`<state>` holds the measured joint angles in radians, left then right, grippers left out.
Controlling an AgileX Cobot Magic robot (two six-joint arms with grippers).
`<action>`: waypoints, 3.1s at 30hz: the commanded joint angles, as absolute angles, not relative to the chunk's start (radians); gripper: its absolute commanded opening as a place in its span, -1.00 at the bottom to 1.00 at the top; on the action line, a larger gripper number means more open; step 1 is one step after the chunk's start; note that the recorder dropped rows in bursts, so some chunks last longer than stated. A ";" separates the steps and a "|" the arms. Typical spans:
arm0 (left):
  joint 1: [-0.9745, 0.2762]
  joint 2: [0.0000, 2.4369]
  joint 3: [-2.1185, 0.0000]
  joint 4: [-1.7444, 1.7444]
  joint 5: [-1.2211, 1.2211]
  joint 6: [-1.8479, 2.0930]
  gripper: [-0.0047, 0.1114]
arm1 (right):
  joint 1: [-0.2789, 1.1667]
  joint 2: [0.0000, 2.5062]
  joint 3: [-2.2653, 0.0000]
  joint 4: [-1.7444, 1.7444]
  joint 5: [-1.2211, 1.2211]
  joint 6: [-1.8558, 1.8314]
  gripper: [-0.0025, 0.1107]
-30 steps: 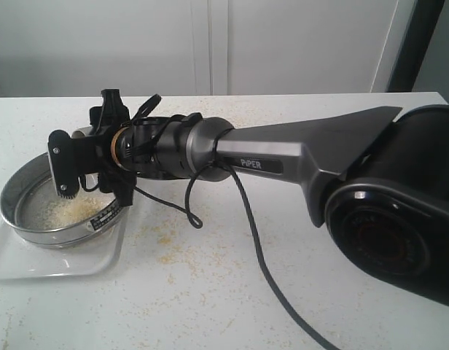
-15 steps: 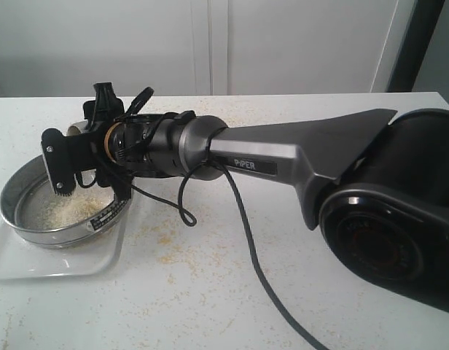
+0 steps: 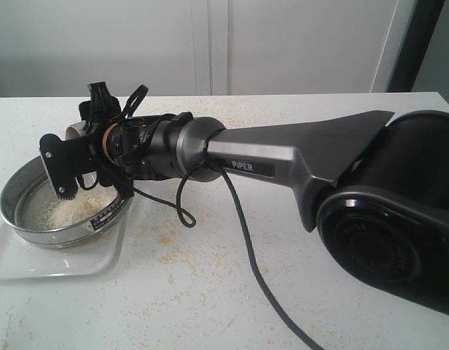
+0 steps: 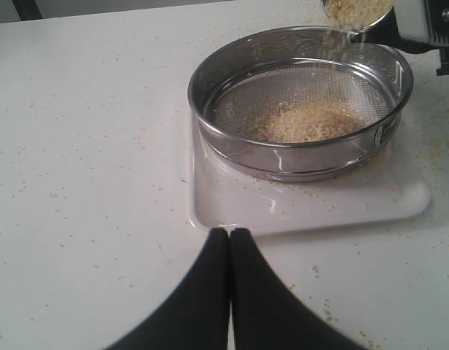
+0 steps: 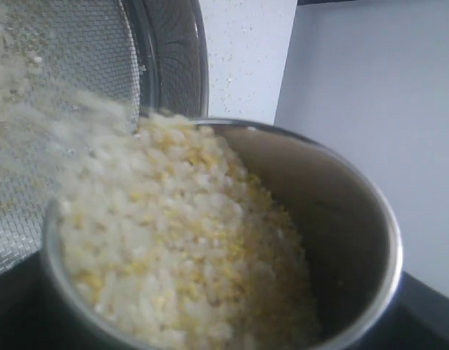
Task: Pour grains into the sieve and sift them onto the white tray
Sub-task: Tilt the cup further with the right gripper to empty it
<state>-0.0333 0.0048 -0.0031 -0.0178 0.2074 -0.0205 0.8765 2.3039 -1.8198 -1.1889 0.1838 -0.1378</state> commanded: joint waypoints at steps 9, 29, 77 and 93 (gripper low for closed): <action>-0.035 0.000 0.000 -0.025 0.204 -0.022 -0.92 | 0.877 2.296 -1.829 -1.237 0.221 -0.139 -0.96; -0.035 0.000 0.000 -0.025 0.204 -0.022 -0.92 | 0.909 2.296 -1.829 -1.333 0.299 -0.099 -0.96; -0.035 0.000 0.000 -0.025 0.204 -0.022 -0.92 | 0.958 2.296 -1.827 -1.688 0.439 0.030 -0.96; -0.035 0.000 0.000 -0.025 0.204 -0.022 -0.92 | 0.958 2.296 -1.827 -1.744 0.433 0.026 -0.96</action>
